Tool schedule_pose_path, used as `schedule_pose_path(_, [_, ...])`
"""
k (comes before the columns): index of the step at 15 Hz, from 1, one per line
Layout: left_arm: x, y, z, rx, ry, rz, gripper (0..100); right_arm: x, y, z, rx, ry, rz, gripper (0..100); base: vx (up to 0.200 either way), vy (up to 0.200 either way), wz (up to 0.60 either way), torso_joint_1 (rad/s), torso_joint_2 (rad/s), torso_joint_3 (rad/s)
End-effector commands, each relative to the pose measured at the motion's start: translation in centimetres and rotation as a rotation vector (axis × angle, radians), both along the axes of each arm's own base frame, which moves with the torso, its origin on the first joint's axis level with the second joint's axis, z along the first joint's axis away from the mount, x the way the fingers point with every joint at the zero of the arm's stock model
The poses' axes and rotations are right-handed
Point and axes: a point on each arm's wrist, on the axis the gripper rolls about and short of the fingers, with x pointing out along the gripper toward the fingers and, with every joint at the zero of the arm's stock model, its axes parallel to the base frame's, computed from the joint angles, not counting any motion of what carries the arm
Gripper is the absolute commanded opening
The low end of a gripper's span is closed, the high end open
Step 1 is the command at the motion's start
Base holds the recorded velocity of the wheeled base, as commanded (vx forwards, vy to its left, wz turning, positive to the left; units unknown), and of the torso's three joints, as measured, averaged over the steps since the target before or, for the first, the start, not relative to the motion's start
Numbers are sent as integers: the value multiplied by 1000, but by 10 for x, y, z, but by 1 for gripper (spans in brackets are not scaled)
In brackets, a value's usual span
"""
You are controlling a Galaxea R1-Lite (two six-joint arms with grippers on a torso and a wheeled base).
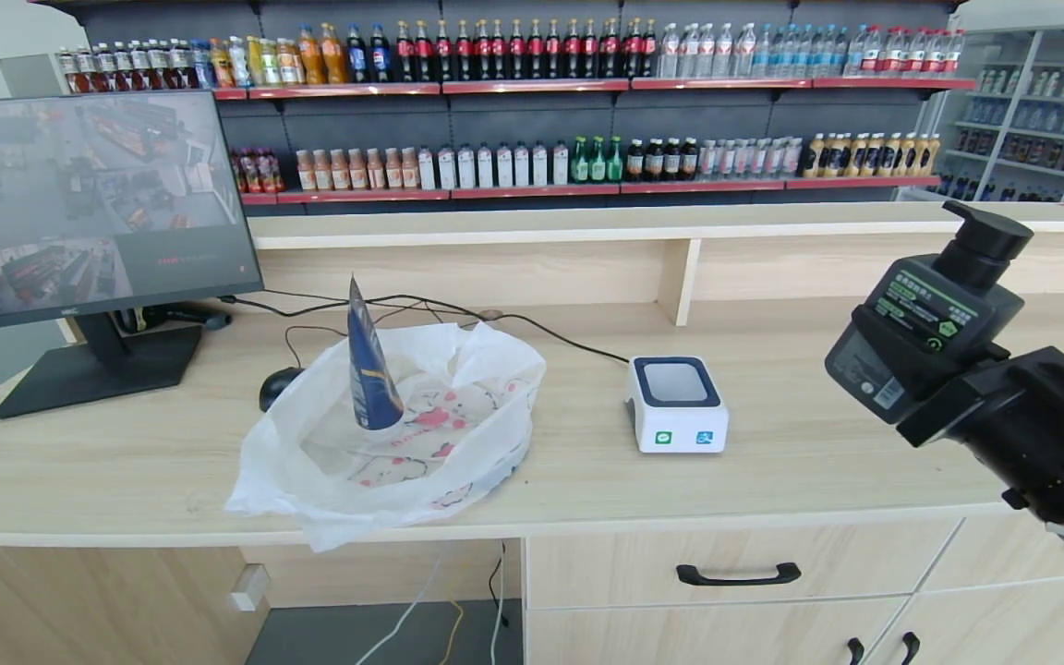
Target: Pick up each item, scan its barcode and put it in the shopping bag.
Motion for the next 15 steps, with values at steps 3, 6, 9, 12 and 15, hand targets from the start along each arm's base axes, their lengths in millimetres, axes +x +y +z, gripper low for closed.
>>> schedule_pose_path(3, [0, 0, 0, -1, 0, 0, 100, 5, 1, -6, 15, 35, -10, 0, 0, 0, 0, 0, 0, 0])
schedule_pose_path(6, [0, 0, 0, -1, 0, 0, 100, 8, 1, -11, 27, 61, -8, 0, 0, 67, 0, 1, -1, 1])
schedule_pose_path(9, [0, 0, 0, -2, 0, 0, 100, 7, 0, -13, 31, 76, -7, 0, 0, 200, 0, -6, -1, 4])
schedule_pose_path(12, [0, 0, 0, -4, -1, 0, 100, 9, -2, -15, 33, 86, -23, 0, 0, 200, 0, 12, 4, 4])
schedule_pose_path(15, [0, 0, 0, -4, 0, 0, 100, 10, -7, -16, 33, 88, -43, 0, 0, 200, 0, 4, 2, 4])
